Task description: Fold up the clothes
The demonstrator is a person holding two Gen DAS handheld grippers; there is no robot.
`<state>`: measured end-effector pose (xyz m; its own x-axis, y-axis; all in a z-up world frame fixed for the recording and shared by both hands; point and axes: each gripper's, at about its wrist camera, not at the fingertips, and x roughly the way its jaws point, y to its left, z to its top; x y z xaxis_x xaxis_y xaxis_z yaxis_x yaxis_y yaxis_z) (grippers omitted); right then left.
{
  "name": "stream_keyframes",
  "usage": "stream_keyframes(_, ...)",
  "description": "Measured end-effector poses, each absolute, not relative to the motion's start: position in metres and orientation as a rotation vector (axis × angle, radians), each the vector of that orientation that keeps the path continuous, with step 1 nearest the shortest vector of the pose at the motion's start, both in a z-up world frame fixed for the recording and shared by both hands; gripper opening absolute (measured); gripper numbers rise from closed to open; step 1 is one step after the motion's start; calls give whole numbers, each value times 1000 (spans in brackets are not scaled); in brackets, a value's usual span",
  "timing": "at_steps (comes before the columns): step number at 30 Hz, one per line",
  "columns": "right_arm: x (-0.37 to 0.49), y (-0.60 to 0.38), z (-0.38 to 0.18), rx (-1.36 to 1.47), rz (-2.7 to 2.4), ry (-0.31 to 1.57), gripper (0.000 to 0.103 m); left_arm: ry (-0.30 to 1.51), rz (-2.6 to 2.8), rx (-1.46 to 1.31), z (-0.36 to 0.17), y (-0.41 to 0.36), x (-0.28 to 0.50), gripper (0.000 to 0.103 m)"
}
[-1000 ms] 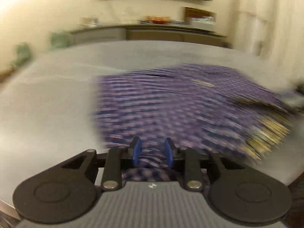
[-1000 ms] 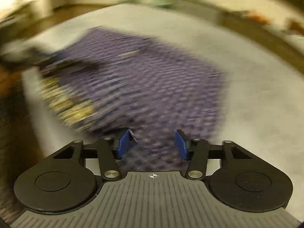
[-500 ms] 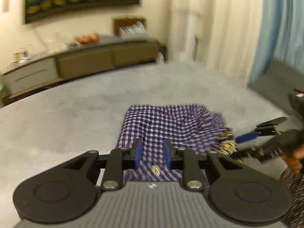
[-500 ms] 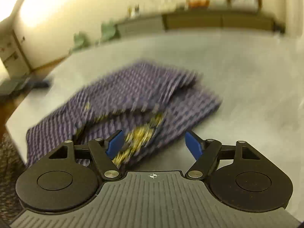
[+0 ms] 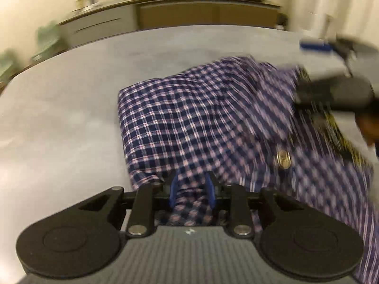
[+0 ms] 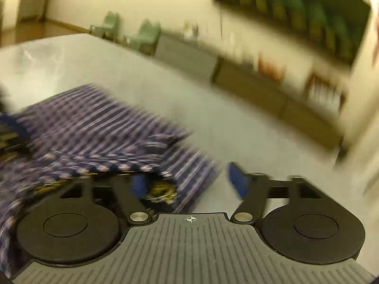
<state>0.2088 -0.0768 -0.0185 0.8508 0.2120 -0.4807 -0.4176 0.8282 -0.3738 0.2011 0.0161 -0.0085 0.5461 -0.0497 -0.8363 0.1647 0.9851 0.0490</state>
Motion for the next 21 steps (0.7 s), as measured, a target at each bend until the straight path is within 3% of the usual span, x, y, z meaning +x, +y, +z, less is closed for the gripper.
stream_keyframes(3,201,-74,-2,-426,398,431,87,955,-167,158,5,27,185,27)
stream_keyframes(5,186,-95,10,-382,426,479,90,890,-218,175,15,27,186,34)
stream_keyframes(6,180,-107,13,-347,468,526,91,870,-244,180,17,24,192,43)
stream_keyframes(8,173,-132,14,-292,535,627,92,864,-270,204,14,20,213,45)
stream_keyframes(14,109,-151,5,-224,511,674,75,888,-278,319,-17,-10,268,44)
stream_keyframes(16,69,-137,2,-212,600,657,60,880,-267,331,-22,-14,279,45)
stream_keyframes(21,51,-119,-16,-321,690,736,59,909,-190,251,-21,4,297,45)
